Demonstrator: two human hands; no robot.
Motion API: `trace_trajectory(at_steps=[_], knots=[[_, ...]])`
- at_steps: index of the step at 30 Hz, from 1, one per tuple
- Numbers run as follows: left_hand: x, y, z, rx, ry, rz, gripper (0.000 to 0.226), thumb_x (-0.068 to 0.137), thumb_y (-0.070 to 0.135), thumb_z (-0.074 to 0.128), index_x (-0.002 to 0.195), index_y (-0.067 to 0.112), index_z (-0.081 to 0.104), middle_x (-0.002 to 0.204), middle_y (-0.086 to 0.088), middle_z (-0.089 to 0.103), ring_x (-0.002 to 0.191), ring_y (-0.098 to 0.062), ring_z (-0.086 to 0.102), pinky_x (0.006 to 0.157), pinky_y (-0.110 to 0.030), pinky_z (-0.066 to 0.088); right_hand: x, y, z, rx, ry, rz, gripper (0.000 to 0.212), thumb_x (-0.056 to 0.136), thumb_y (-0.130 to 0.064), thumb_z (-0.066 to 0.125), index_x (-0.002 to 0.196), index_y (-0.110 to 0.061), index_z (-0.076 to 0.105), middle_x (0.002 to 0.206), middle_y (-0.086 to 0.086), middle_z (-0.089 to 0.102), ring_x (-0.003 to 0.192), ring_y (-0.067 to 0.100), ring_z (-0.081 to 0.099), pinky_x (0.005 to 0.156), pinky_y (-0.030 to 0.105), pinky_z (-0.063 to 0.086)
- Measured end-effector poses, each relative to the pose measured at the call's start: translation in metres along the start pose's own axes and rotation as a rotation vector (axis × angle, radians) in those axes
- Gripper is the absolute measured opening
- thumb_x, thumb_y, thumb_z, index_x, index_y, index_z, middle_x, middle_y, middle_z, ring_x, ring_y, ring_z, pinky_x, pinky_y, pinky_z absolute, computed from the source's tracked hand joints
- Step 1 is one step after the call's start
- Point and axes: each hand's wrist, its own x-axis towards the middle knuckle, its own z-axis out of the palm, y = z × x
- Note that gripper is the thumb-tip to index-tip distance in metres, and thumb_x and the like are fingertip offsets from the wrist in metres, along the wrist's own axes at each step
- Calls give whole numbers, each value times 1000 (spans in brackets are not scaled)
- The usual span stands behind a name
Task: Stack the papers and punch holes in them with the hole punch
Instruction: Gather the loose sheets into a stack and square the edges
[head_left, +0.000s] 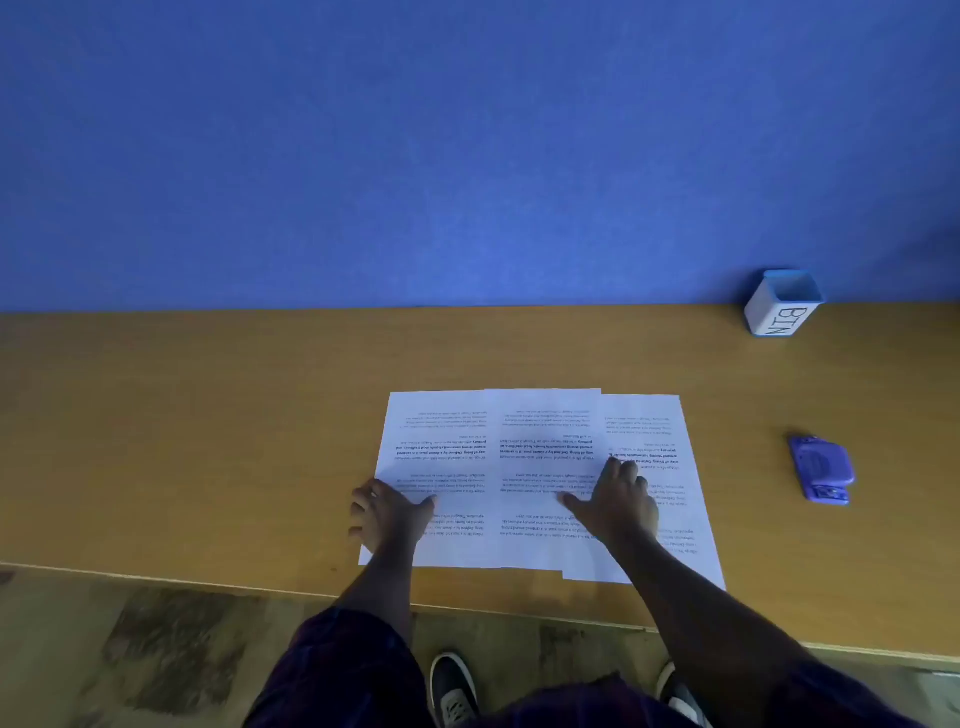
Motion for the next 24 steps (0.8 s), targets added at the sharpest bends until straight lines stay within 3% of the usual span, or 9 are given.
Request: trace_trajectory(at_steps=[4,9,19,22,24], knots=[[6,-1,-3,29,21,-10,107,68,60,84,146,5,34,146,-19,40,136,-39,41,109,-54,39,-1,-12,1,-144,-63,37,118,73,-77,65,152,-4,19,140,14,45,122,31,55,91,38,51],[15,1,-1,59,26,-18,104,64,59,88,140,5,42,142,-21,45,133,-42,45,107,-52,41,-1,-23,7,-131,-59,102,123,74,-71,71,155,0,12,146,18,44,124,32,57,97,38,49],[24,8,-3,-45,-90,-79,98,65,45,93,141,6,44,144,-18,53,133,-41,51,109,-57,40,-5,-29,13,-10,-45,186,118,72,-59,80,154,-2,17,142,18,49,114,31,65,87,38,54],[24,8,-6,-74,-125,-36,82,69,45,90,136,15,55,137,-12,60,125,-37,58,106,-55,47,-5,-28,14,16,-30,206,114,70,-57,81,153,-5,22,138,17,51,112,32,65,88,39,53],[21,6,-7,-128,-140,23,65,73,43,87,128,20,62,126,-5,69,110,-29,67,94,-48,58,-8,-28,15,16,4,218,110,67,-58,83,148,-9,27,132,16,54,113,34,62,90,41,52]])
